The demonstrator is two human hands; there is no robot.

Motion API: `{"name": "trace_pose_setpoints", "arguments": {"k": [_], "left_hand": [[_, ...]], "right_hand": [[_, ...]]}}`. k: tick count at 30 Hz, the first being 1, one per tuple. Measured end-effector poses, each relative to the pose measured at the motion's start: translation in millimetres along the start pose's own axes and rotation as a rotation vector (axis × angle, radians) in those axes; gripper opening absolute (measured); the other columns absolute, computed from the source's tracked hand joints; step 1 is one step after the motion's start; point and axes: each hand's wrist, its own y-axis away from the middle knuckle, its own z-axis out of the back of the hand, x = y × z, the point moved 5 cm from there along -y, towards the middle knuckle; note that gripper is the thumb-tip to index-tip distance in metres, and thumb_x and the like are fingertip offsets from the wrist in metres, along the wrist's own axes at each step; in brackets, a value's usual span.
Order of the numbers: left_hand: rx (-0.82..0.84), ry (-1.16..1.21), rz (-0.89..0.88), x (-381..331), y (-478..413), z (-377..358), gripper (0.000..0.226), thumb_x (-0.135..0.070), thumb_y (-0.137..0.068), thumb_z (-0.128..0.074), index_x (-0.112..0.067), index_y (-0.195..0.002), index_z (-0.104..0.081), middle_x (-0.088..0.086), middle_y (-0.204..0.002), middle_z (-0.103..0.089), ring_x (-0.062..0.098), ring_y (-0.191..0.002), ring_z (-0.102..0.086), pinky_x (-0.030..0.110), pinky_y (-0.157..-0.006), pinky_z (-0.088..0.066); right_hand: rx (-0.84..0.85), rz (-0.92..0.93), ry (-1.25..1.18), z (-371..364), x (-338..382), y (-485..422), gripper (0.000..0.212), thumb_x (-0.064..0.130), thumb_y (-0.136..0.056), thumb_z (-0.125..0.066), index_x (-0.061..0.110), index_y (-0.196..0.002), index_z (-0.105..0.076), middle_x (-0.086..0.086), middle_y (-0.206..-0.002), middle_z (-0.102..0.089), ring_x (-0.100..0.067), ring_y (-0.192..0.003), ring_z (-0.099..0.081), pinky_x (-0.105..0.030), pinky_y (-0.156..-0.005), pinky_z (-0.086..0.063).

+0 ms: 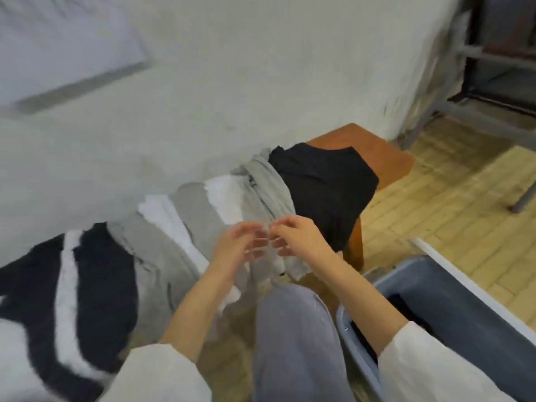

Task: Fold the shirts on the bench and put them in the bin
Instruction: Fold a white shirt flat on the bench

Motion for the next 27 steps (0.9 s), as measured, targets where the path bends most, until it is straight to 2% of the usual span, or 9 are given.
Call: {"name": "trace_pose_setpoints", "arguments": {"k": [3,11,15,17,19,21,23,25,27], "left_hand": [[-0.130,0.045,-0.033,-7.7,29.5,87.3,0.029,0.010,-0.091,-0.038,0.001,-0.108,-0.059,0.021,-0.103,-0.064,0.030,-0.090,-0.064,0.031,-0.073,-0.054],[-0.571,-0.014,-0.043,16.6,114.6,306.7,0.024,0.002,-0.091,-0.047,-0.013,-0.086,-0.065,0.012,-0.100,-0.066,0.021,-0.088,-0.062,0.035,-0.085,-0.052],[-0.705,-0.237,0.029,42.8,126.9,366.8,0.027,-0.004,-0.092,-0.050,-0.008,-0.115,-0.063,0.011,-0.120,-0.061,0.026,-0.109,-0.057,0.036,-0.100,-0.046],[-0.752,-0.348,0.046,51.6,124.7,382.1,0.030,-0.005,-0.092,-0.050,-0.006,-0.120,-0.060,0.012,-0.120,-0.061,0.027,-0.109,-0.057,0.029,-0.094,-0.044],[-0.837,-0.366,0.035,51.6,121.2,394.2,0.032,-0.012,-0.090,-0.055,-0.003,-0.121,-0.056,0.014,-0.114,-0.062,0.029,-0.100,-0.060,0.033,-0.088,-0.048],[-0.945,-0.354,0.055,50.6,115.4,405.9,0.051,-0.028,-0.087,-0.064,-0.003,-0.128,-0.046,0.015,-0.117,-0.058,0.031,-0.100,-0.060,0.038,-0.087,-0.049],[-0.987,-0.456,0.129,50.4,106.1,416.3,0.063,-0.039,-0.087,-0.063,-0.004,-0.132,-0.038,0.014,-0.121,-0.055,0.032,-0.106,-0.058,0.036,-0.085,-0.045],[-0.970,-0.534,0.147,48.3,97.0,428.4,0.037,-0.031,-0.095,-0.053,-0.004,-0.120,-0.048,0.013,-0.112,-0.060,0.029,-0.100,-0.060,0.032,-0.081,-0.044],[-0.990,-0.455,0.086,43.1,95.5,437.0,0.019,-0.020,-0.098,-0.045,-0.004,-0.105,-0.054,0.010,-0.098,-0.062,0.026,-0.092,-0.061,0.028,-0.075,-0.042]], "right_hand": [[0.193,-0.002,0.031,-88.4,41.5,14.1,0.007,0.009,-0.091,-0.054,0.008,-0.095,-0.061,-0.006,-0.080,-0.064,-0.018,-0.074,-0.062,-0.025,-0.064,-0.052],[0.468,-0.015,0.316,-291.1,63.4,41.6,0.009,0.019,-0.094,-0.055,0.012,-0.098,-0.060,0.001,-0.079,-0.063,-0.010,-0.072,-0.057,-0.022,-0.067,-0.049],[0.488,-0.088,0.358,-340.7,46.6,34.2,0.016,0.016,-0.094,-0.054,0.007,-0.105,-0.062,-0.005,-0.089,-0.065,-0.015,-0.084,-0.059,-0.026,-0.075,-0.052],[0.478,-0.129,0.370,-358.5,38.3,29.7,0.019,0.014,-0.094,-0.055,0.005,-0.110,-0.060,-0.007,-0.091,-0.066,-0.018,-0.087,-0.061,-0.028,-0.076,-0.053],[0.461,-0.113,0.383,-379.8,34.8,26.5,0.020,0.014,-0.093,-0.056,0.004,-0.110,-0.061,-0.006,-0.086,-0.066,-0.016,-0.080,-0.063,-0.025,-0.069,-0.054],[0.473,-0.050,0.384,-404.1,35.4,25.1,0.018,0.011,-0.093,-0.054,0.004,-0.107,-0.063,-0.006,-0.083,-0.066,-0.013,-0.071,-0.062,-0.019,-0.061,-0.052],[0.515,-0.022,0.360,-426.3,35.4,25.1,0.019,0.009,-0.095,-0.052,0.003,-0.110,-0.061,-0.008,-0.086,-0.065,-0.015,-0.073,-0.061,-0.019,-0.064,-0.053],[0.574,-0.021,0.337,-446.2,34.9,23.0,0.027,0.005,-0.095,-0.051,0.003,-0.120,-0.057,-0.014,-0.103,-0.065,-0.020,-0.085,-0.063,-0.027,-0.080,-0.055],[0.618,0.008,0.387,-458.8,32.7,23.1,0.042,0.000,-0.091,-0.053,0.002,-0.133,-0.048,-0.018,-0.123,-0.060,-0.026,-0.105,-0.062,-0.033,-0.094,-0.051]]}}
